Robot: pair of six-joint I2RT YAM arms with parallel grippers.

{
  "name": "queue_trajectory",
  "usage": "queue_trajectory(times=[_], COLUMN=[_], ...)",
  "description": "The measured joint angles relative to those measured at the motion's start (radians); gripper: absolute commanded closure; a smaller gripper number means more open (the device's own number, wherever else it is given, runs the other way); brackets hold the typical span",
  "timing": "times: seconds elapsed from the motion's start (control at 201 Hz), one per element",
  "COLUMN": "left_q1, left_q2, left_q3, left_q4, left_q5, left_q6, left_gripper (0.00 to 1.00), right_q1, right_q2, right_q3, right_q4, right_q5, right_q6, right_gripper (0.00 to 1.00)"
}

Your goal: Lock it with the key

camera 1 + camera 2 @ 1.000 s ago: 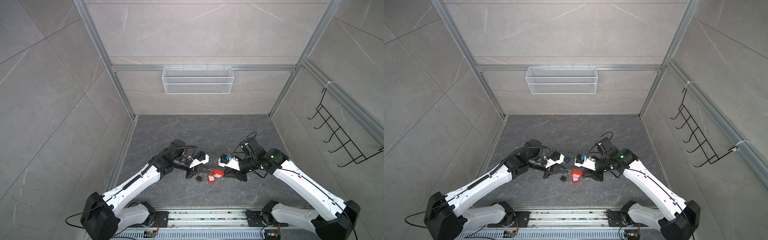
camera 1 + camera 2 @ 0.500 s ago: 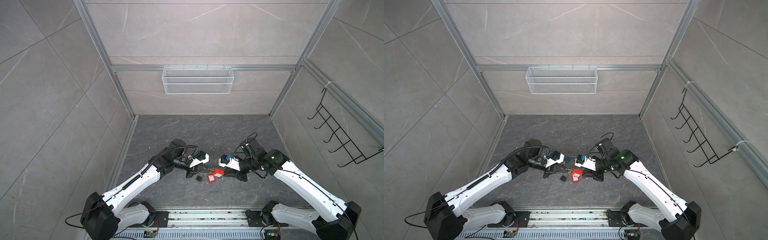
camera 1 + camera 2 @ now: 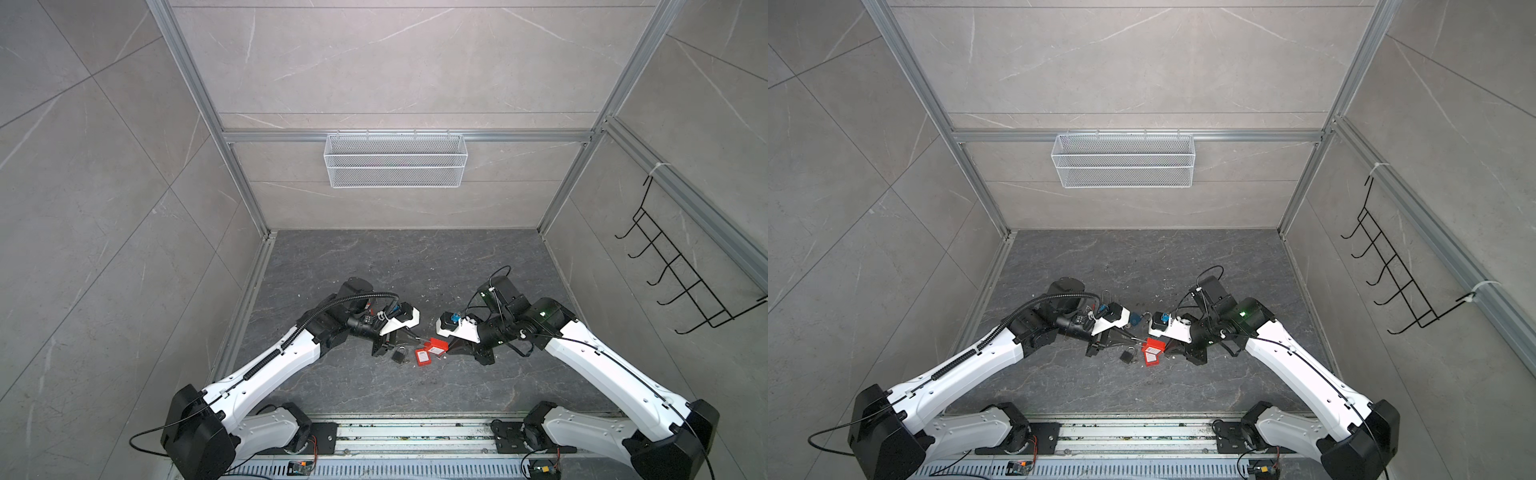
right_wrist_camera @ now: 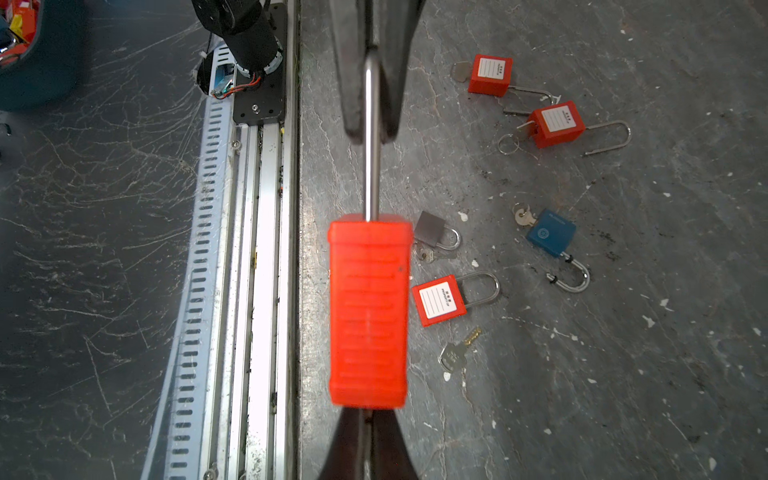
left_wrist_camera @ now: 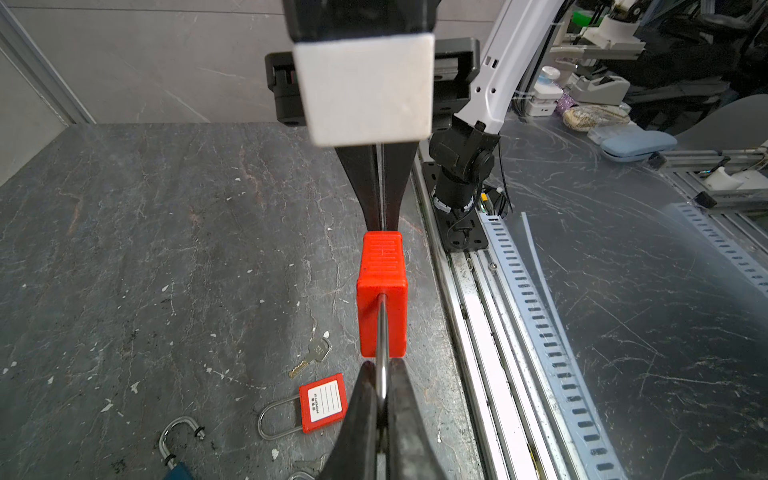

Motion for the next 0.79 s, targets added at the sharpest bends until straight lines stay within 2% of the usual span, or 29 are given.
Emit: queue_trajectory(times=[0.229,0.408,0.627,0.792], left_q1=[0.016,0.045,0.047,0.046], left_q2=[-0.006,-0.011,0.053,0.166], left_q3=[0.014,0.031,0.145,0.245], left_q4=[-0.047,-0.129,-0.255,-0.344], left_q5=[-0.026,-0.061,-0.096,-0.104], left_q6=[0.034,0.056,0.095,0.103], left_gripper=[1.00,1.00,1.00,1.00], right_q1=[0.002,-0.043,-0.109,-0.169], right_q2=[0.001,-0.002,-0.025,-0.063], right_q3=[0.010,-0.008,-0.053,-0.072], right_q4=[-0.023,-0.025,0.026,0.098], right_q5=[0.079,0.137,0.191,0.248], right_q6=[-0.037,-0.035,0.025,0.110], right_gripper=[1.00,1.00,1.00,1.00])
